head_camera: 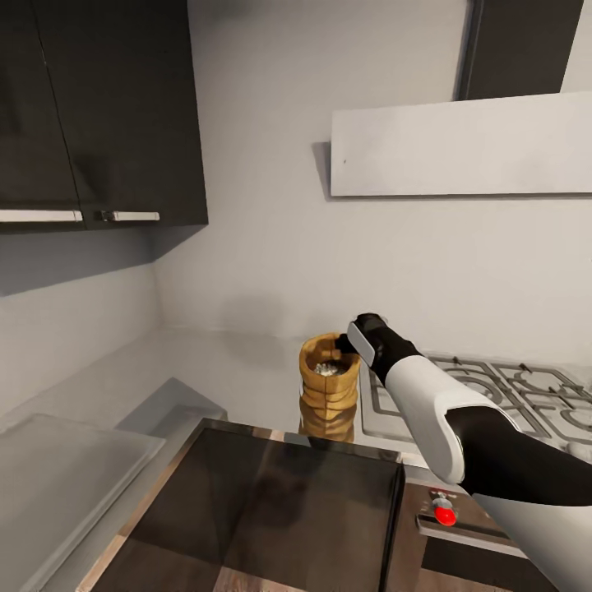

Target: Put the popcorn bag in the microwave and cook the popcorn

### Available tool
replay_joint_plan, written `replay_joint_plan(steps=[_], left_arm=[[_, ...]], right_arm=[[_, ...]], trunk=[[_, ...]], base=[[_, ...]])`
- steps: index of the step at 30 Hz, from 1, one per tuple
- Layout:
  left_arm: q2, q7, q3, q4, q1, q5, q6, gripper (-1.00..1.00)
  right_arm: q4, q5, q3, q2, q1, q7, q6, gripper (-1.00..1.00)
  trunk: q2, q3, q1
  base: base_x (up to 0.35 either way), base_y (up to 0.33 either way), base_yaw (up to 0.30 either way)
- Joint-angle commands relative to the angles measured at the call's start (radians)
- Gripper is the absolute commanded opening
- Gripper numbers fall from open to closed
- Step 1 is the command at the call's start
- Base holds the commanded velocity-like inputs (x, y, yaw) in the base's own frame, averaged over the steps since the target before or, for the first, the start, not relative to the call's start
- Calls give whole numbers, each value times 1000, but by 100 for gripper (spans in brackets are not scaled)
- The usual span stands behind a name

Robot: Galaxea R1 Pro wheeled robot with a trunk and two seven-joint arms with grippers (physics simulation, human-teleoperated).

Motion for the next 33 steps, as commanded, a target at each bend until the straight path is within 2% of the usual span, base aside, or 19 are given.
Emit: replay_joint_plan(steps=[1, 12, 26, 33], left_arm=[[0, 0, 2, 0, 0, 7, -2, 100], [0, 0, -1, 1, 0, 4, -2, 100], [0, 0, 1, 0, 0, 4, -2, 100], [0, 0, 1, 0, 0, 4, -2, 100]], right_arm=[[-3, -10, 2, 0, 0, -9, 2, 100], [-3, -12, 2, 0, 0, -9, 1, 100], [-3, -12, 2, 0, 0, -13, -10, 100], [1, -10, 1, 0, 0, -15, -13, 100]], trunk=[[-1, -1, 0], [-1, -1, 0], [-1, -1, 0], [-1, 0, 0]], base=[[0, 0, 0], [-159, 0, 0], [-6, 6, 1], [0, 0, 101]])
